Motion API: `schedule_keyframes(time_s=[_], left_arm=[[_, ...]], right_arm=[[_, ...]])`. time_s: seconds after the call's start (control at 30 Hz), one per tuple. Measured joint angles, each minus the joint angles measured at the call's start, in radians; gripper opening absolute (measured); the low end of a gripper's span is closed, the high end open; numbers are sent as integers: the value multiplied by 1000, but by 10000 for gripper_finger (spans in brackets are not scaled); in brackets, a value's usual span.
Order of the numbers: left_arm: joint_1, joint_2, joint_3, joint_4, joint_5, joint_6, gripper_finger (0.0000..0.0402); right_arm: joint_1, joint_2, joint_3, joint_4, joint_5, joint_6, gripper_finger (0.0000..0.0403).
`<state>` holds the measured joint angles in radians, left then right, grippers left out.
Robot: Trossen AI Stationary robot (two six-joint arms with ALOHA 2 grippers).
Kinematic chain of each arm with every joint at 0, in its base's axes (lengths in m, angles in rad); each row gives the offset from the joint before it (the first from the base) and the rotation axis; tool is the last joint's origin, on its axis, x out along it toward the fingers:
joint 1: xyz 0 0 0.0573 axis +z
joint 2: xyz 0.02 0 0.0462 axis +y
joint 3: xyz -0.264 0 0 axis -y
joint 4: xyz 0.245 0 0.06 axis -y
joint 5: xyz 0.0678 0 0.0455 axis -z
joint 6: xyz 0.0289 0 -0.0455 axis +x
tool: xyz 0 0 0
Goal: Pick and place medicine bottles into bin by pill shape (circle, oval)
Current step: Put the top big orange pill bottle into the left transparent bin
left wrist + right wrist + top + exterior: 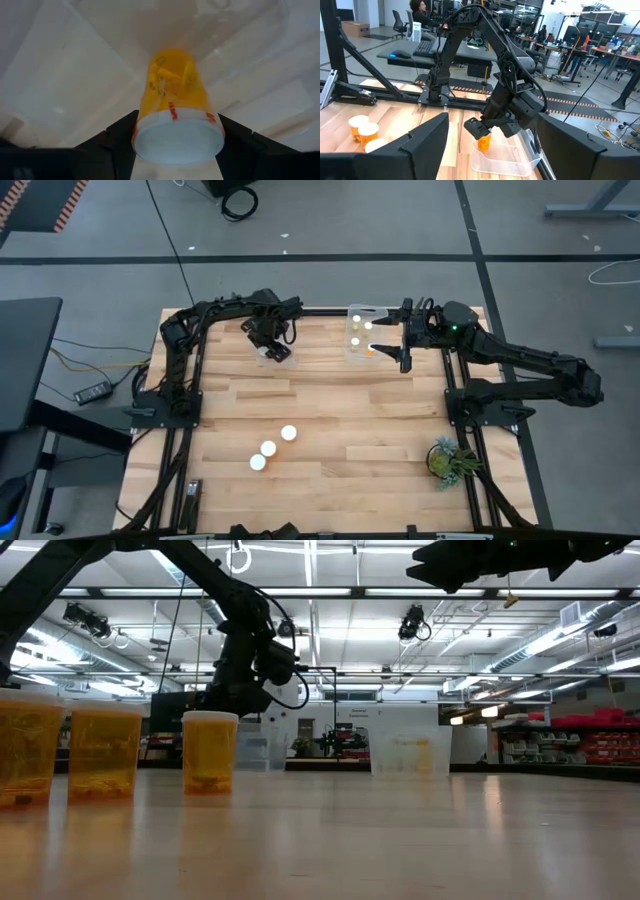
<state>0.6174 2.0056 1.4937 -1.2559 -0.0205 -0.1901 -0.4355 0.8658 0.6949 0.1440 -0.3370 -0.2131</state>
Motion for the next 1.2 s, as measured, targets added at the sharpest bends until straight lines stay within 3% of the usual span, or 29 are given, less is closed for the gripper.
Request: schedule_keyframes(time_s=[0.57,0.9,1.2], left_arm=[[0,0,0,0,0,4,228],[0,0,0,16,-1,24,258],[0,0,0,53,-6,88,261]], right_arm=[[0,0,0,0,0,0,305],[0,0,0,0,0,0,305],[0,0,0,0,0,0,305]])
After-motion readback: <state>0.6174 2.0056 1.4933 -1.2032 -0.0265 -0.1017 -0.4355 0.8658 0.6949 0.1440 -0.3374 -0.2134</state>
